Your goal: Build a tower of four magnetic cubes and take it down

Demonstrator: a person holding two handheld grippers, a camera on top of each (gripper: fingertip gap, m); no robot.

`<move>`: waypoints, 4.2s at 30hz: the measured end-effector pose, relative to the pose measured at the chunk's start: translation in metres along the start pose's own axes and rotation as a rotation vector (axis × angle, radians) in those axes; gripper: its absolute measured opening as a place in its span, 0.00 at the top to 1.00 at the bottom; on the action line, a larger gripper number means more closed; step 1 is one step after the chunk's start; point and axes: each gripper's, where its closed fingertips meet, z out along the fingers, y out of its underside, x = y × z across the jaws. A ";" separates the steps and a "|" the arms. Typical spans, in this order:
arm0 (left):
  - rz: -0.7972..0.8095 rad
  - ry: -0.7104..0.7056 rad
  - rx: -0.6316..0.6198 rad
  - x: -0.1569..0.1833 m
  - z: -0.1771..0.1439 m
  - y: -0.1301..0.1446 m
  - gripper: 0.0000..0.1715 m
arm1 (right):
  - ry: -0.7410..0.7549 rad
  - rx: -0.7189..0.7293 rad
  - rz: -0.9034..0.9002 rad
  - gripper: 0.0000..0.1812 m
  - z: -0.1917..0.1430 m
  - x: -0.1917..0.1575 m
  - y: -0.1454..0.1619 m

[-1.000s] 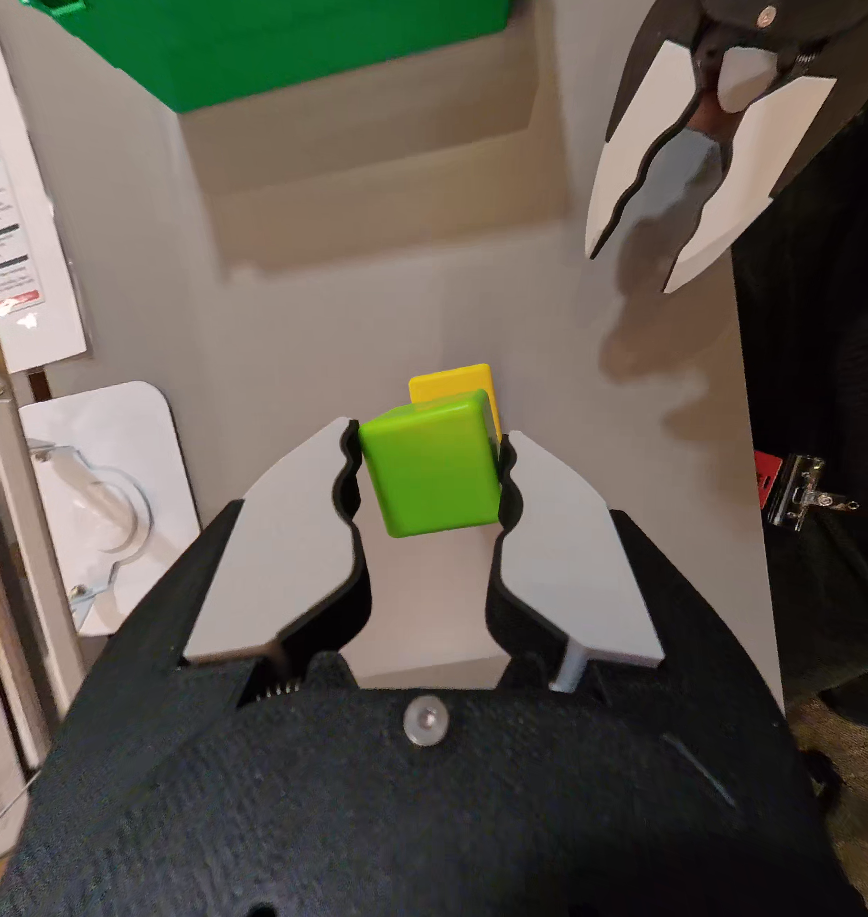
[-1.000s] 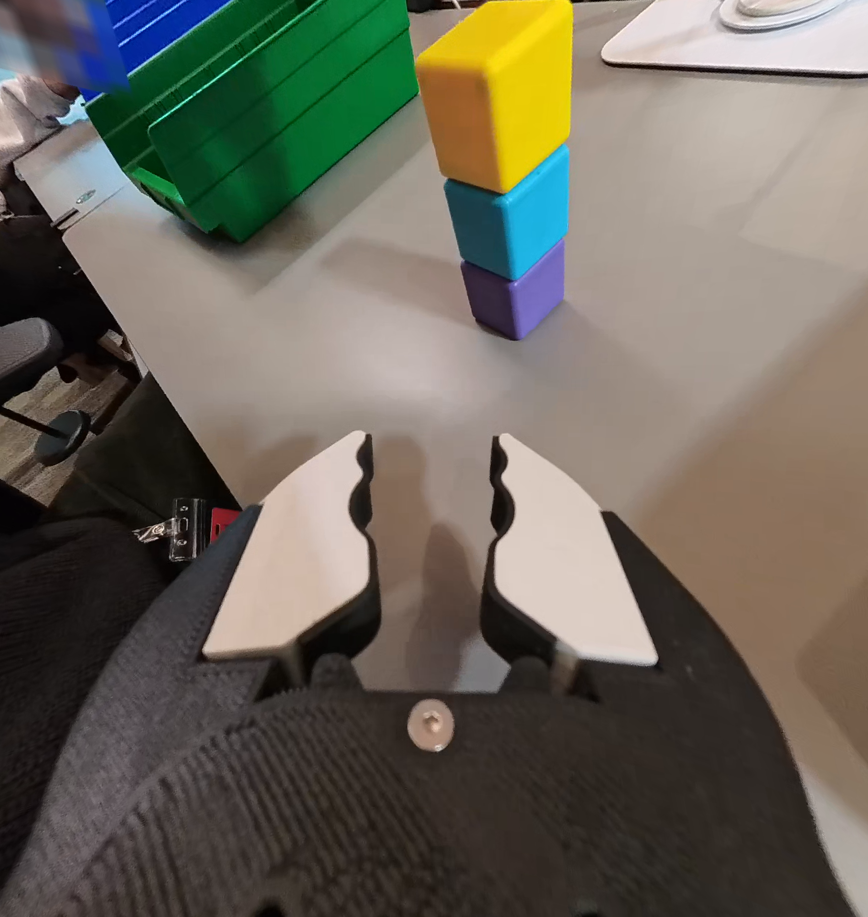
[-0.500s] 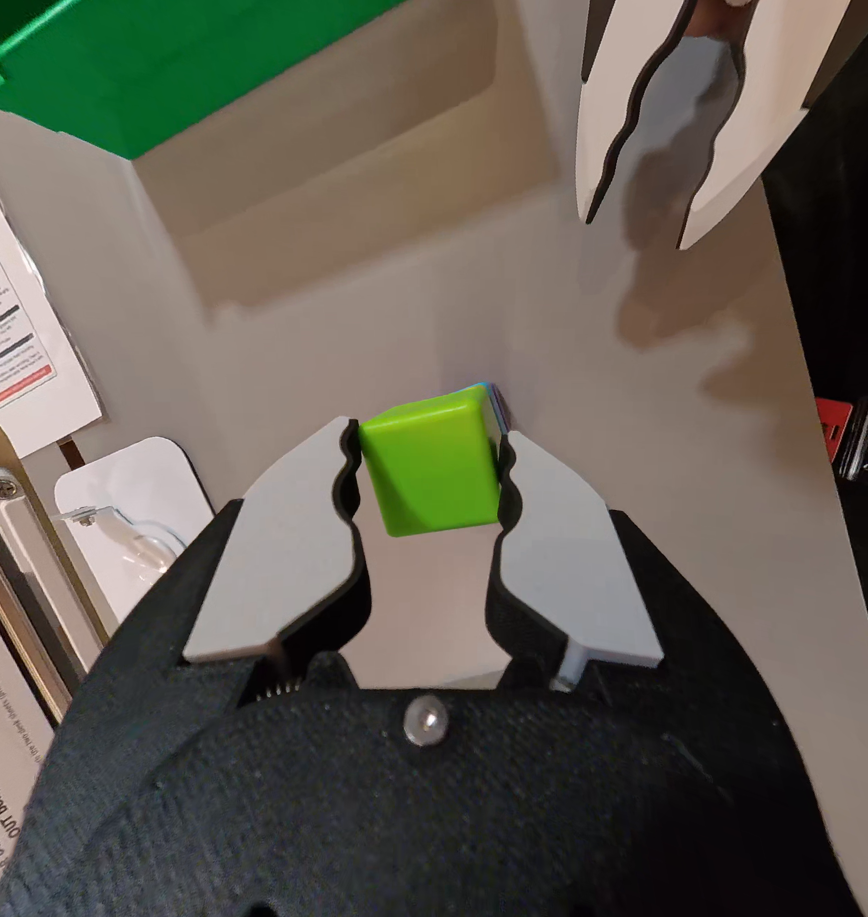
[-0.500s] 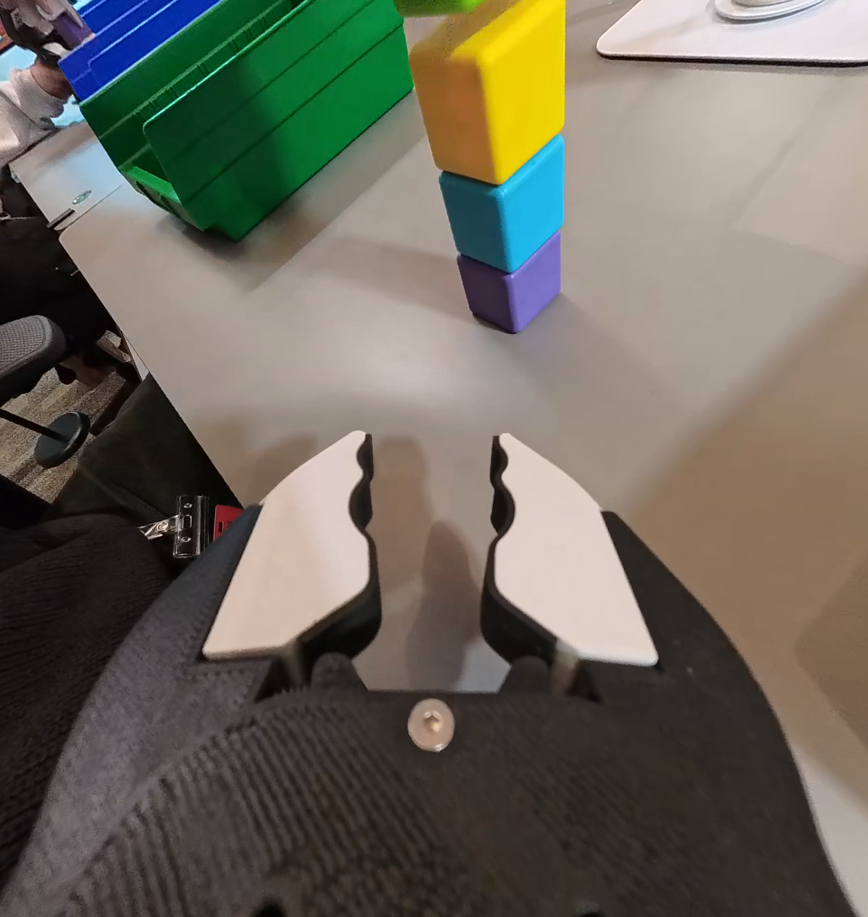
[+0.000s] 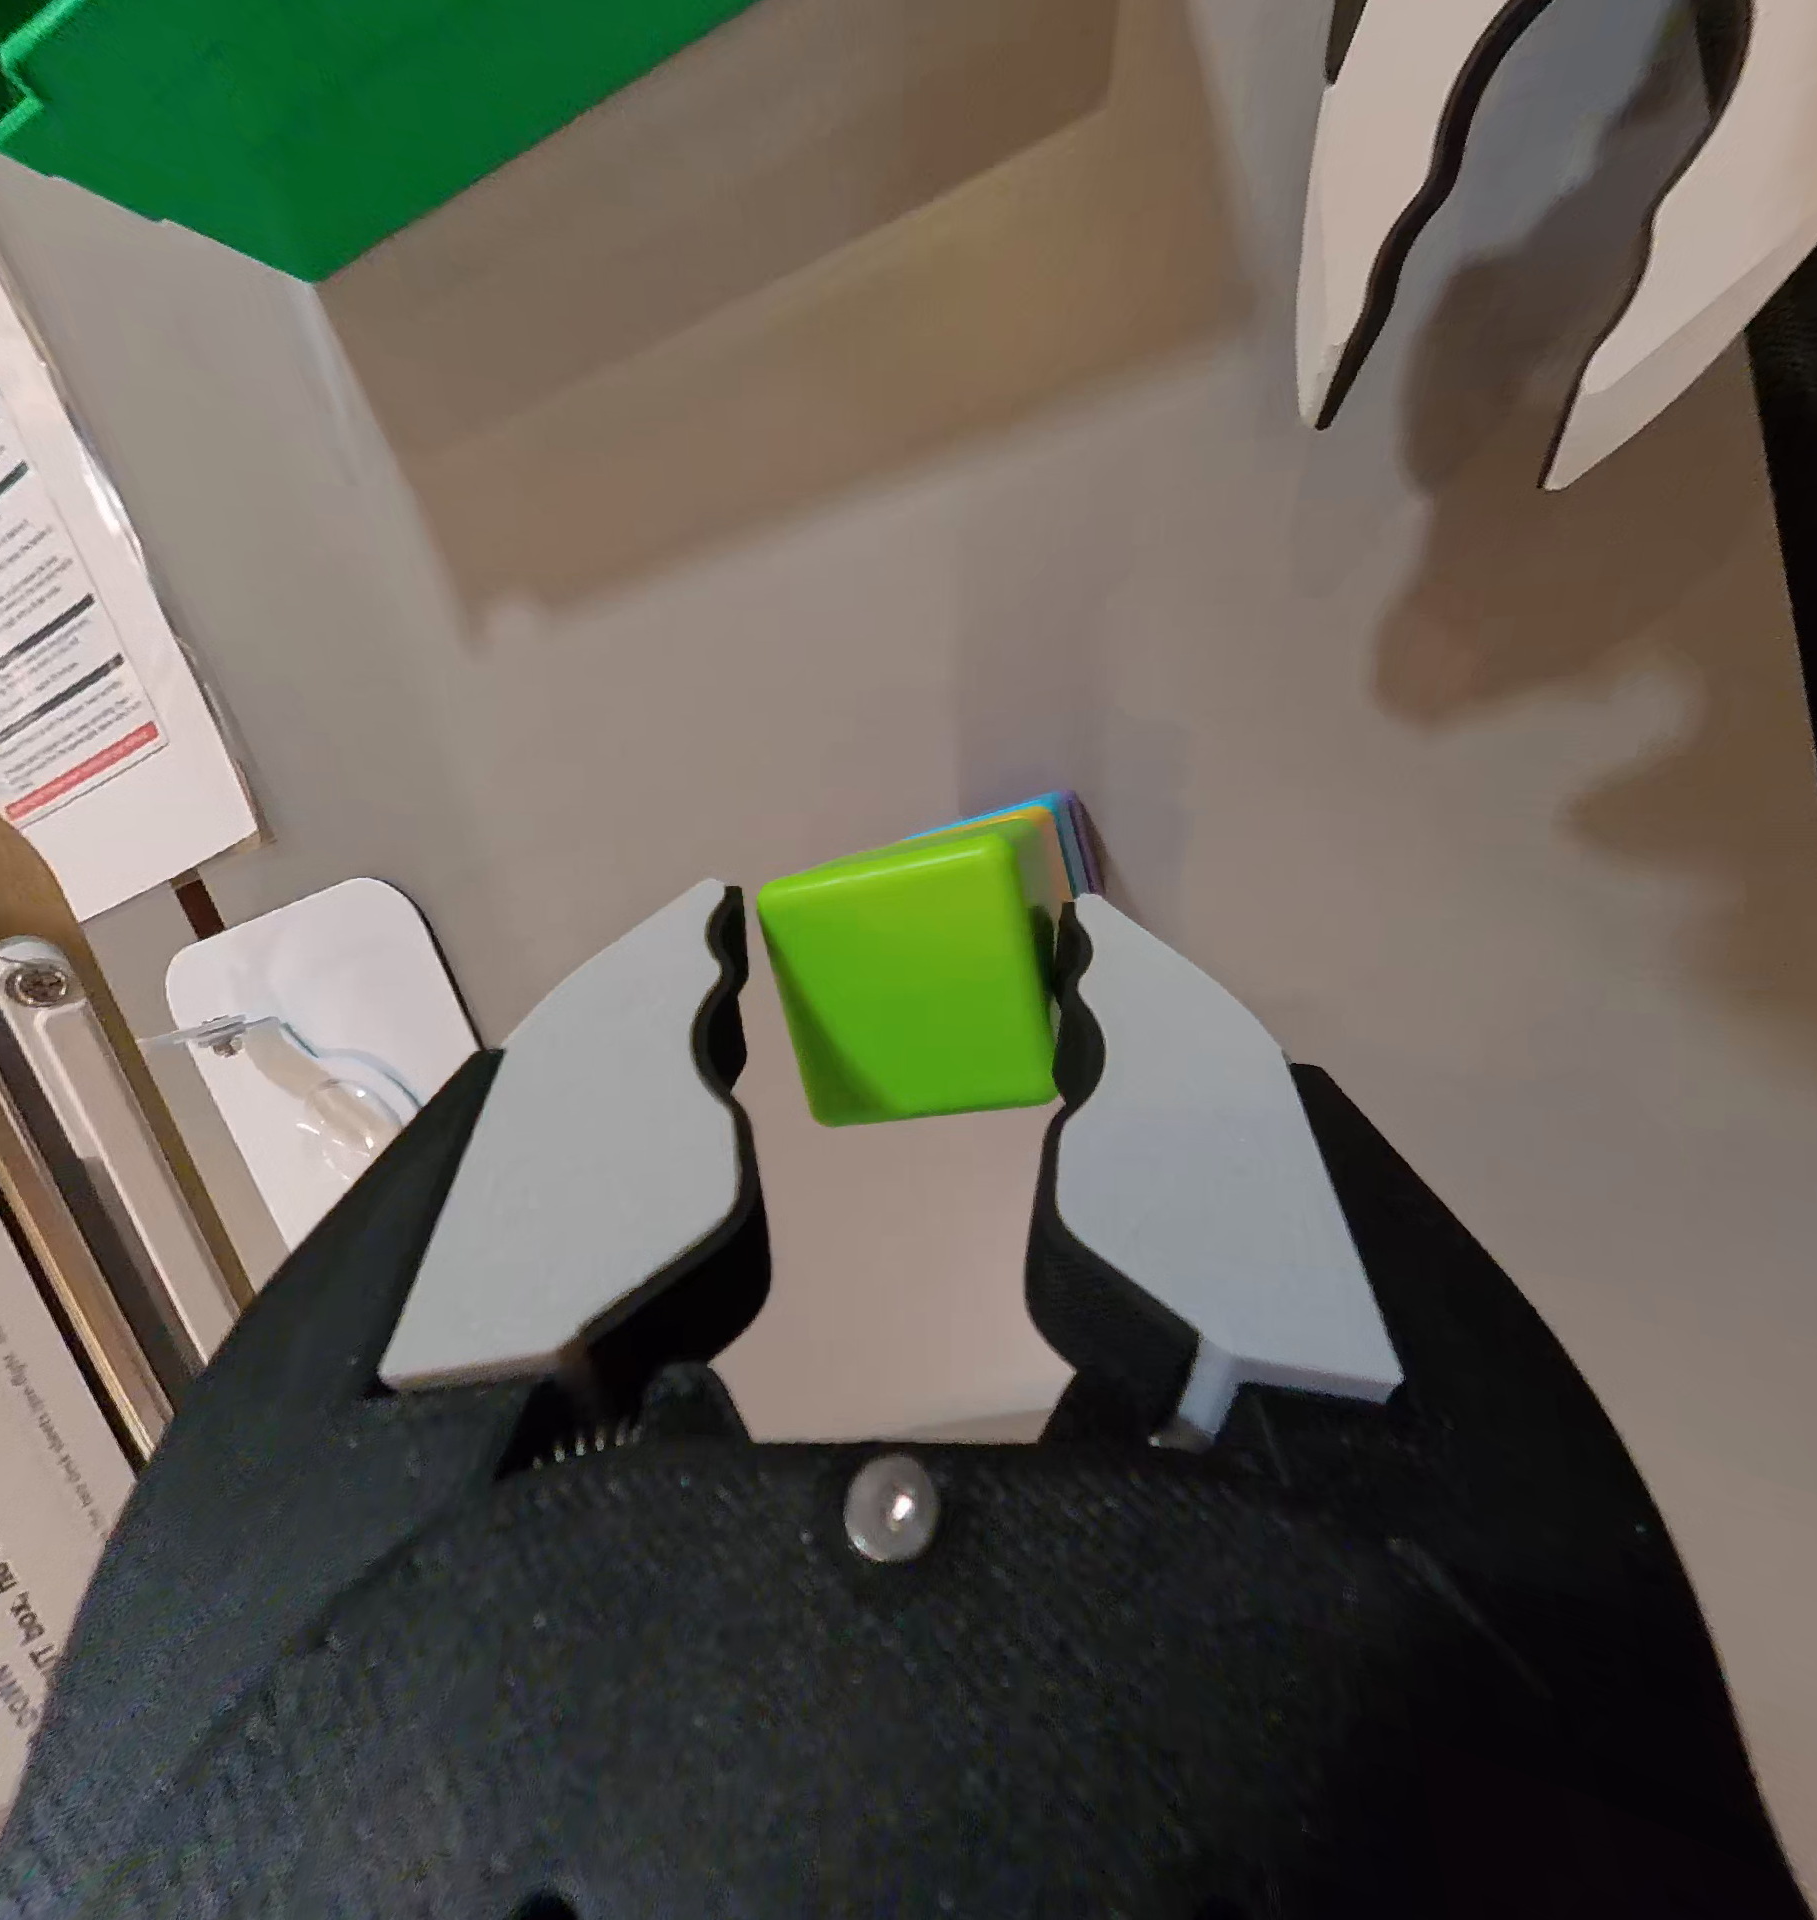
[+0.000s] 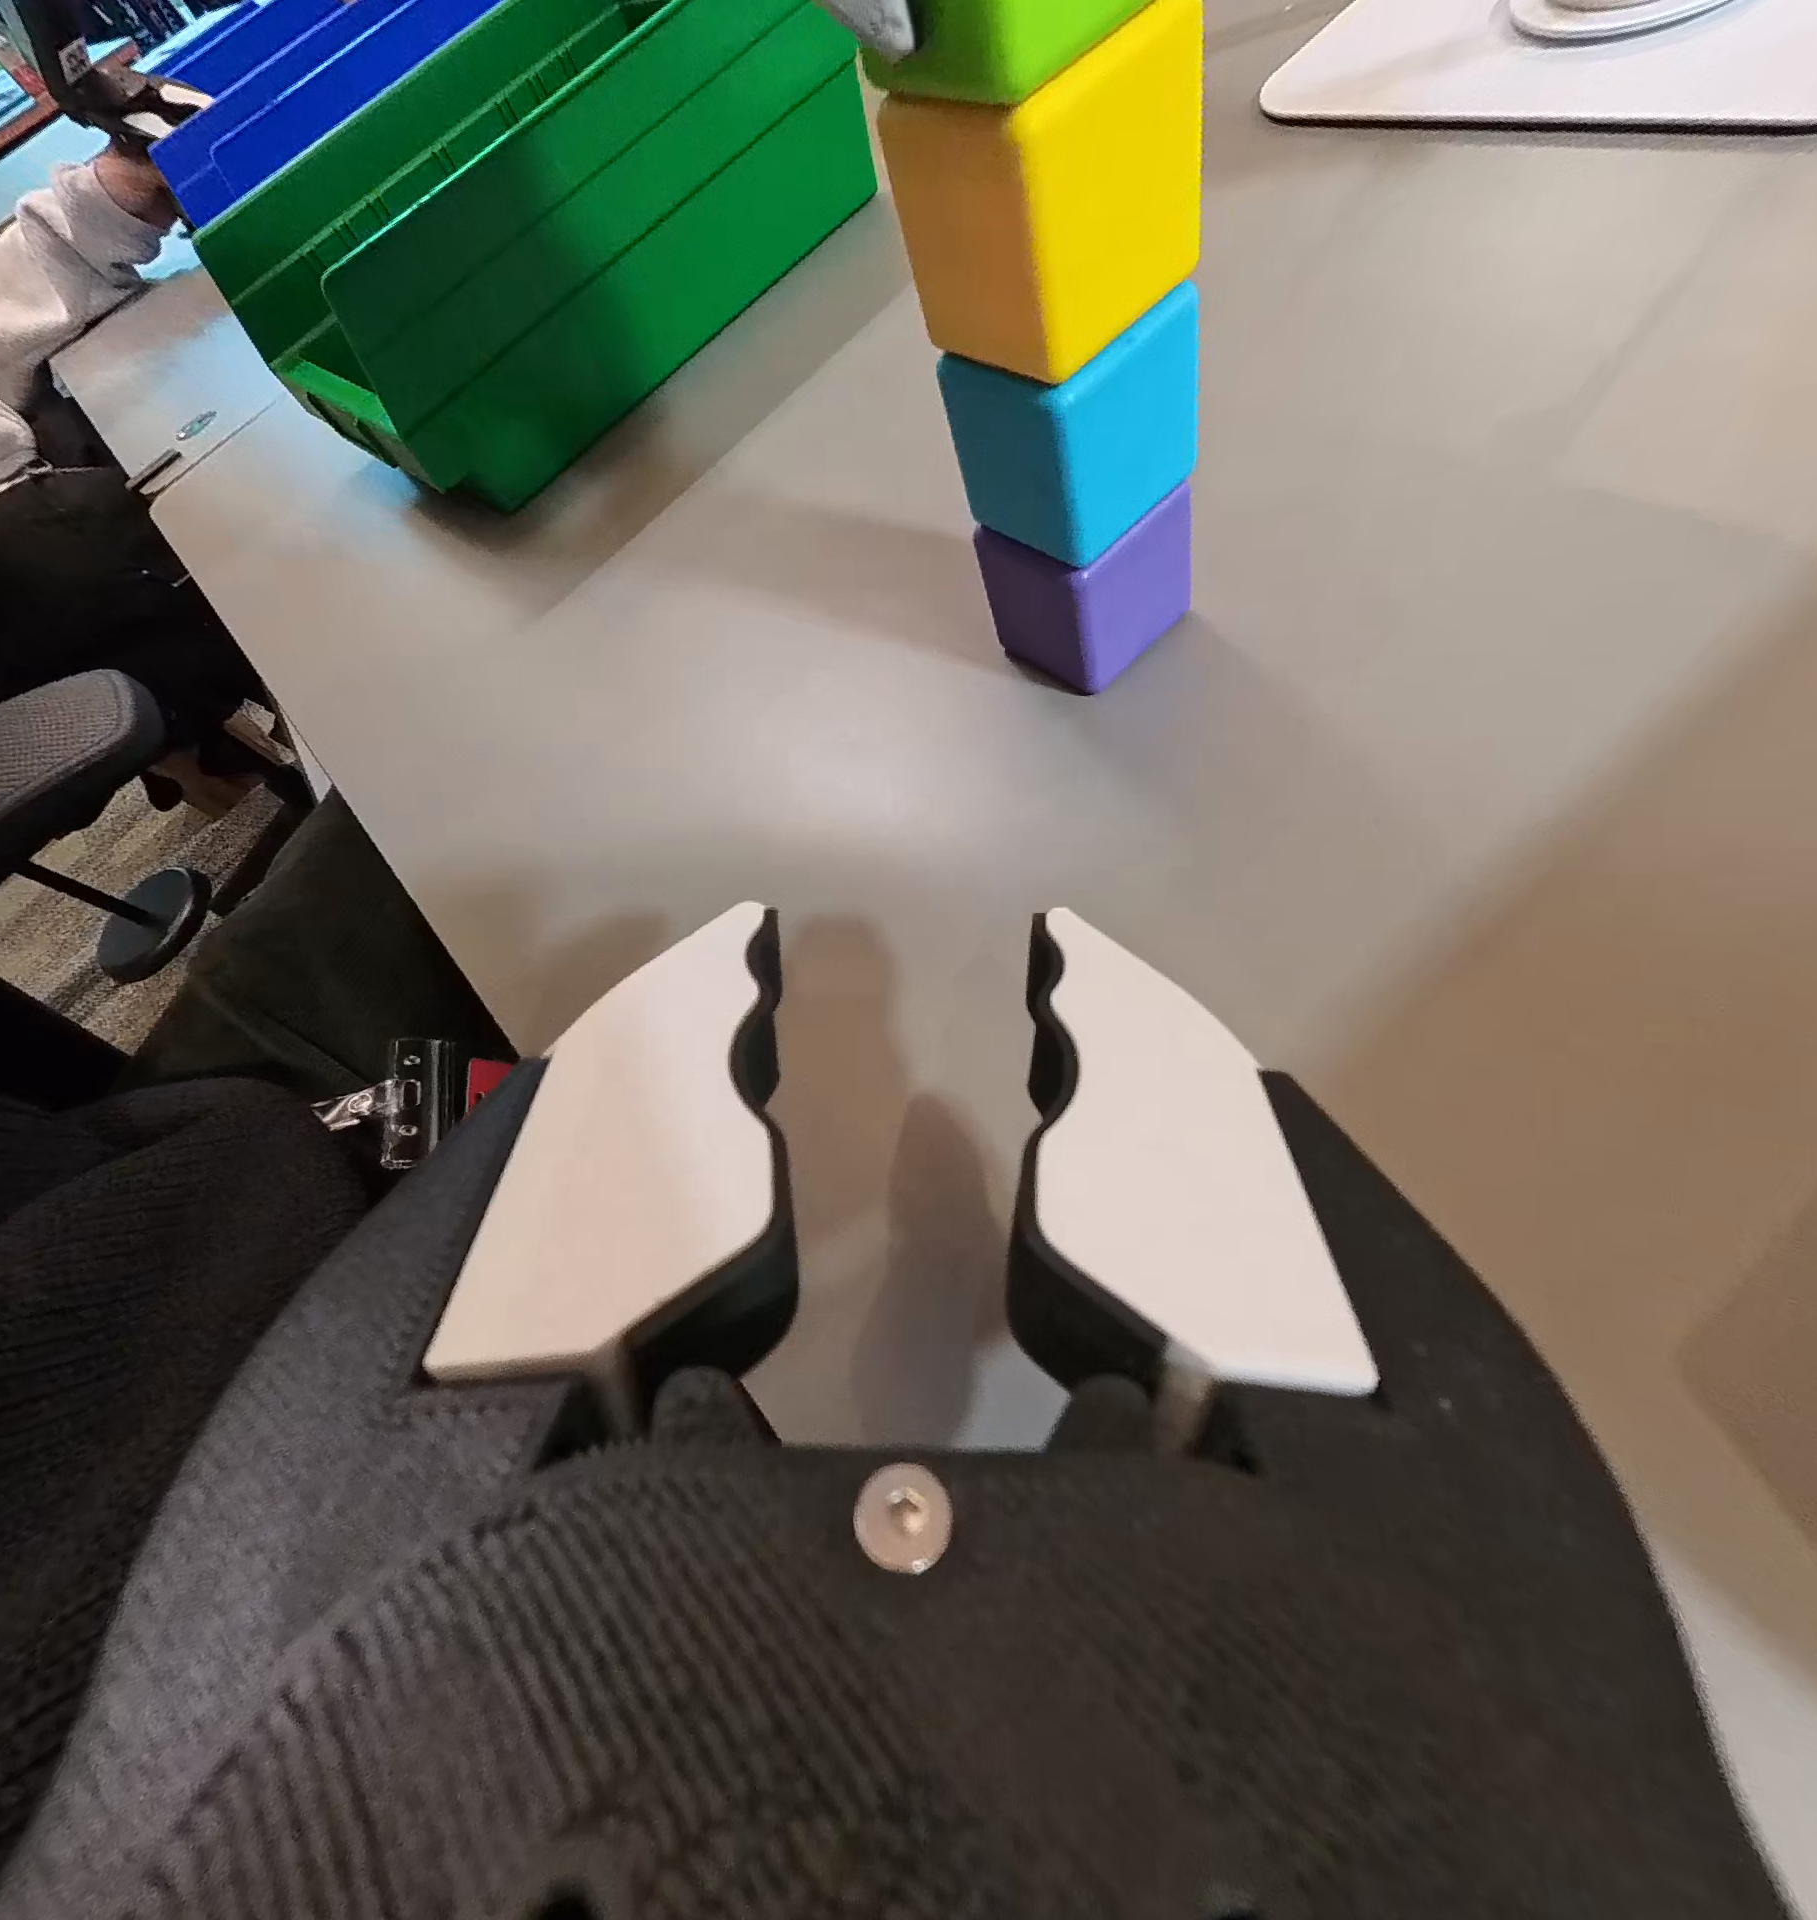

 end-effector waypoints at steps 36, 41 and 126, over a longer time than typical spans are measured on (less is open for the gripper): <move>-0.708 -0.536 0.937 0.066 -0.050 0.044 0.45 | -0.181 0.529 -0.216 0.56 -0.011 -0.007 -0.127; -0.682 -0.344 0.897 0.045 -0.017 0.041 0.45 | -0.236 0.587 -0.234 0.55 -0.005 0.010 -0.177; -0.581 -0.200 0.973 0.016 0.044 0.014 0.57 | 0.137 0.355 -0.396 0.73 -0.092 0.101 -0.245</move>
